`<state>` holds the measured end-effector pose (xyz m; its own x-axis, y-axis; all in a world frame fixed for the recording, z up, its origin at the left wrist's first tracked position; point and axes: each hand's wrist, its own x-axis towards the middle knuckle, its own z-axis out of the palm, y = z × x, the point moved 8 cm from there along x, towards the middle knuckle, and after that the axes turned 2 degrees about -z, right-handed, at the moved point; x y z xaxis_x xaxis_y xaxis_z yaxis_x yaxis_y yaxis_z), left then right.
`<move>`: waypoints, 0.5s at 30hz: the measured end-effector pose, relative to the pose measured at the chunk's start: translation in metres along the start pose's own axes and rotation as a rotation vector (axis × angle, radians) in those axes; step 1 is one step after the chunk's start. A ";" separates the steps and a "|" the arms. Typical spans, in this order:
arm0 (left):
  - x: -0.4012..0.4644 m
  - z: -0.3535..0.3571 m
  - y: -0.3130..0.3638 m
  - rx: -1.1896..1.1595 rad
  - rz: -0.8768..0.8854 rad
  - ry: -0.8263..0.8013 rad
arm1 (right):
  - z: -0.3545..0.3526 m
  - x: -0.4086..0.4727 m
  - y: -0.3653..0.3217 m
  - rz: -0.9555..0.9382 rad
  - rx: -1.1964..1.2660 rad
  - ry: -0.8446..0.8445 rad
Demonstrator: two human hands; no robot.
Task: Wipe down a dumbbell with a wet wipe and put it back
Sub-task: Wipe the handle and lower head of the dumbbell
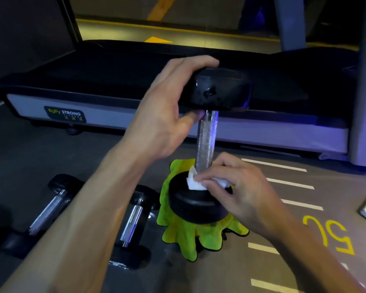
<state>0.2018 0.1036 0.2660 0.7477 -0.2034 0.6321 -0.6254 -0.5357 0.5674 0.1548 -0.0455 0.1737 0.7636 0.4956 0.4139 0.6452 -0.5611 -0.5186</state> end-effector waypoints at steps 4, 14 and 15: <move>-0.001 -0.001 -0.001 -0.042 -0.023 -0.022 | -0.003 -0.003 -0.003 0.048 -0.165 -0.184; -0.003 -0.005 0.000 -0.112 -0.060 -0.010 | 0.006 0.013 -0.014 0.034 -0.183 -0.070; -0.003 -0.005 -0.001 -0.120 -0.064 -0.009 | 0.001 0.015 -0.018 -0.004 -0.177 -0.015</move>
<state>0.1989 0.1093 0.2663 0.7888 -0.1795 0.5878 -0.5978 -0.4461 0.6660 0.1544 -0.0277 0.1884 0.7617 0.5070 0.4034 0.6432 -0.6666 -0.3767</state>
